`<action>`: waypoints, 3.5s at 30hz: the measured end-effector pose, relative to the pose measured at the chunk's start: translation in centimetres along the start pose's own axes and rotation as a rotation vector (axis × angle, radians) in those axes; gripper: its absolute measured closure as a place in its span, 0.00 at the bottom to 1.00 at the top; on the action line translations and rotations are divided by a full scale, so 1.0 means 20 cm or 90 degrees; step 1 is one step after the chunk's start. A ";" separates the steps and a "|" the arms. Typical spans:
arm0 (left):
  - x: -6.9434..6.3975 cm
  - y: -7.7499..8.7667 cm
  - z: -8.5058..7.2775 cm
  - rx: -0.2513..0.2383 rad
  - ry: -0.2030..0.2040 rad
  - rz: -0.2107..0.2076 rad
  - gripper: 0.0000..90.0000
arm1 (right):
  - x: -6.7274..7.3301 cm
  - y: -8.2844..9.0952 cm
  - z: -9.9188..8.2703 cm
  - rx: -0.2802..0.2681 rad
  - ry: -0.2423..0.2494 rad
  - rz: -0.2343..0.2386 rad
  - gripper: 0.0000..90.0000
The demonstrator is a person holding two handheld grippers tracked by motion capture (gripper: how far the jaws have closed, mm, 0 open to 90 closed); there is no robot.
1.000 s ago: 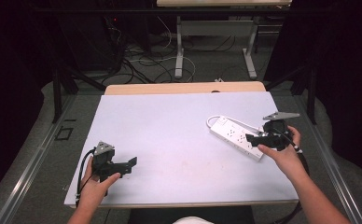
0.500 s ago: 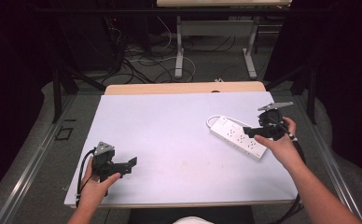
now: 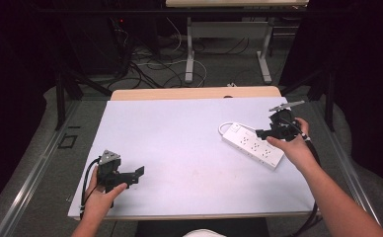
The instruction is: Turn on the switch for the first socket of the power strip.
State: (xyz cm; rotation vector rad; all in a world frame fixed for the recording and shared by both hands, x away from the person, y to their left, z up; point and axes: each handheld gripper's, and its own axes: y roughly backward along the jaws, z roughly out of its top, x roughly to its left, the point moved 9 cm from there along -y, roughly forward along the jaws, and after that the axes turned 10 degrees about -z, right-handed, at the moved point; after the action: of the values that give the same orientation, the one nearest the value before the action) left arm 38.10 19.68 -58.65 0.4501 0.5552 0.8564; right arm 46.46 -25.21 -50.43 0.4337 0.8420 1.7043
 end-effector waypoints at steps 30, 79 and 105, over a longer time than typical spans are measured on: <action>0.01 0.00 -0.01 0.017 0.003 -0.007 0.01 | -0.02 -0.16 0.10 0.031 -0.006 -0.009 0.50; 0.02 -0.01 -0.01 0.005 0.008 0.002 0.01 | 0.04 -0.45 0.06 0.111 -0.014 -0.008 0.83; 0.02 0.00 -0.02 0.018 0.004 -0.005 0.01 | 0.08 -0.53 0.04 0.142 -0.008 0.000 0.96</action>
State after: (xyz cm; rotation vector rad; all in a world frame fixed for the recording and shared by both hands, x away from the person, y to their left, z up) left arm 38.09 20.00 -59.09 0.4715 0.5749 0.8440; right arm 53.67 -22.36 -57.82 0.5934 1.0275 1.6120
